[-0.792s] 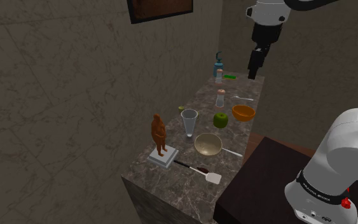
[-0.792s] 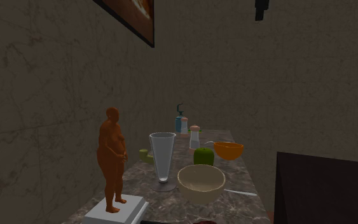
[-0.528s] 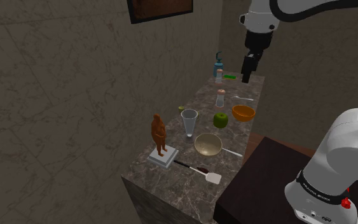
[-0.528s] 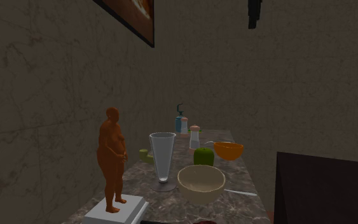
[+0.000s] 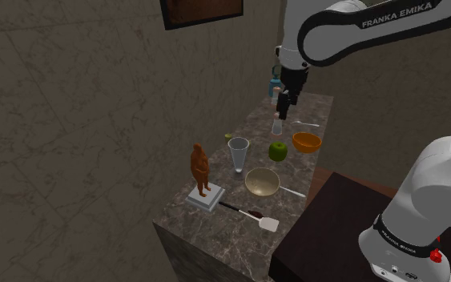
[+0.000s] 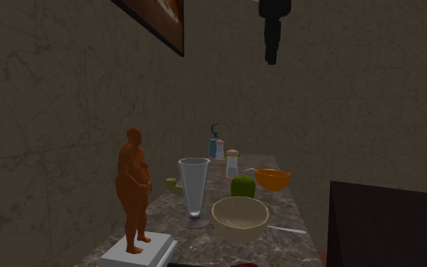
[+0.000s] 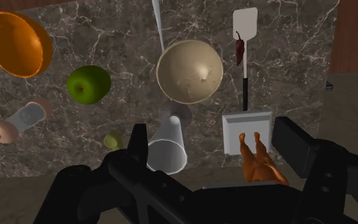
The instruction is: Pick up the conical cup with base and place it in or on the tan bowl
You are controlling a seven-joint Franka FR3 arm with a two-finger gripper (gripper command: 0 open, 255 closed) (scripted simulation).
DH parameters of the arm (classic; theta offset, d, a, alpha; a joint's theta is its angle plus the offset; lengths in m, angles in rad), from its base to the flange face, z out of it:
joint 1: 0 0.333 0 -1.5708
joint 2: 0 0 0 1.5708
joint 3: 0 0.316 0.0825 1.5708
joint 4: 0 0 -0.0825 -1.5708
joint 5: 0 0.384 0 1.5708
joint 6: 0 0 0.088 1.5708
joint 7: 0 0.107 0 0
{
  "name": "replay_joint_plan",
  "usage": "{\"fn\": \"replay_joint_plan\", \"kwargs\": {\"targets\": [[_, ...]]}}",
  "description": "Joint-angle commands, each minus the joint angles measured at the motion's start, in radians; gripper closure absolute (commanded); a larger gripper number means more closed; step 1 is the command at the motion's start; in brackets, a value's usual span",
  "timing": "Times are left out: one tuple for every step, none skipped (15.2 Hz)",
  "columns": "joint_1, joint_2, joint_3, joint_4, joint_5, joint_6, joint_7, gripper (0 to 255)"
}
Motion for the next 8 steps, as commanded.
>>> {"fn": "replay_joint_plan", "kwargs": {"targets": [[-0.004,0.064,0.002,-0.014,-0.008,0.081,0.011,0],[-0.005,0.099,0.003,-0.011,-0.012,0.114,0.017,0],[-0.007,0.134,0.005,-0.006,-0.017,0.145,0.024,0],[-0.009,0.17,0.007,0.0,-0.022,0.176,0.03,0],[-0.011,0.207,0.009,0.008,-0.027,0.206,0.037,0],[-0.013,0.244,0.011,0.017,-0.033,0.235,0.045,0],[-0.015,0.282,0.013,0.028,-0.04,0.262,0.052,0],[-0.017,0.32,0.015,0.04,-0.047,0.289,0.06,0]]}}
